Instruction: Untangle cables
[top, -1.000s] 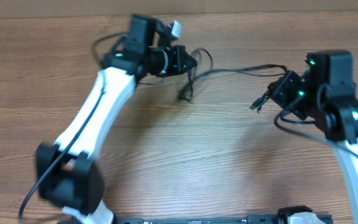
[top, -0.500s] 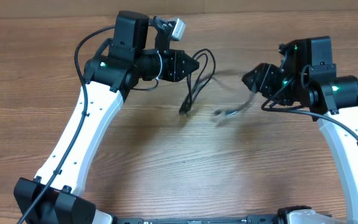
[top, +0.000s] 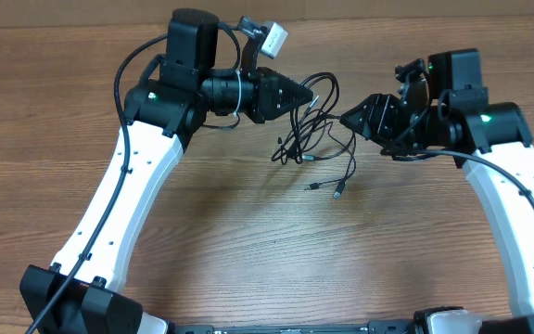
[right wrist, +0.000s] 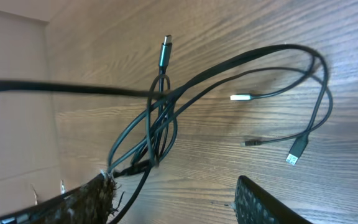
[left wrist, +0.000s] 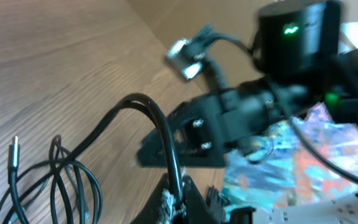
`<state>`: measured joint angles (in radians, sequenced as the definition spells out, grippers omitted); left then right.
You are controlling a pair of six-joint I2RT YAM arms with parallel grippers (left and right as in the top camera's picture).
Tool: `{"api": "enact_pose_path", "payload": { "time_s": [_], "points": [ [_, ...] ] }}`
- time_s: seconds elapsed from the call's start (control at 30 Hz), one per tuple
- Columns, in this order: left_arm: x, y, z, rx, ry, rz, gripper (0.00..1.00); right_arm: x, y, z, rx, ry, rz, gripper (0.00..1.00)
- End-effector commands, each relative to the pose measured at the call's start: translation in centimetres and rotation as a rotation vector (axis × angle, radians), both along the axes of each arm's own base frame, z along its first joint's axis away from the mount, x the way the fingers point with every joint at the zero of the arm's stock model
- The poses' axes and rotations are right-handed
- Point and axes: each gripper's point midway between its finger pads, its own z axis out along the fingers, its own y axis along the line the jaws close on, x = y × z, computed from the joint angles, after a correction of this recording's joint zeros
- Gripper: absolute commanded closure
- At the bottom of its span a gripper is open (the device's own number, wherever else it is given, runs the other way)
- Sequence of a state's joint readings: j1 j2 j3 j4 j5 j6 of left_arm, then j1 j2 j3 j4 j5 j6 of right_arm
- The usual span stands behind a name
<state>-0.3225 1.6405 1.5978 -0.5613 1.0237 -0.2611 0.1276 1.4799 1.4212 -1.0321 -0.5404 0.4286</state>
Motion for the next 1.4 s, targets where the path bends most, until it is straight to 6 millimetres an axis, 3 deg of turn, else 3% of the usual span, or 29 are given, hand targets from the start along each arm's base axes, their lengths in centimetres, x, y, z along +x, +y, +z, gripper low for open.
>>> {"api": "enact_pose_path", "payload": {
  "time_s": [0.0,0.4,0.6,0.83,0.97,1.07,1.27,1.37],
  "points": [
    [-0.7,0.1,1.5,-0.067,0.048,-0.04,0.96,0.3,1.4,-0.1,0.025,0.014,0.027,0.39],
    [-0.5,0.0,1.5,-0.078,0.108,-0.023,0.96,1.4,5.3,-1.5,0.039,0.048,0.013,0.41],
    [0.4,0.4,1.1,-0.064,0.158,0.045,0.96,1.8,5.6,-2.8,-0.003,0.103,-0.098,0.61],
    [1.4,0.6,1.8,-0.092,0.191,0.093,0.96,2.0,6.4,-5.5,-0.03,0.171,-0.115,0.72],
    [1.6,0.9,1.8,-0.095,0.204,0.105,0.96,2.1,6.1,-6.1,-0.05,0.179,-0.126,0.88],
    [2.5,2.3,1.8,-0.099,0.204,0.142,0.96,2.1,5.0,-6.6,-0.087,0.19,-0.153,0.96],
    [5.3,6.9,1.7,-0.097,0.175,0.265,0.96,1.6,1.7,-7.8,-0.214,0.199,-0.148,0.96],
    [6.6,9.7,0.2,-0.044,0.174,0.36,0.96,1.5,0.5,-8.1,-0.248,0.198,-0.137,0.96]
  ]
}}
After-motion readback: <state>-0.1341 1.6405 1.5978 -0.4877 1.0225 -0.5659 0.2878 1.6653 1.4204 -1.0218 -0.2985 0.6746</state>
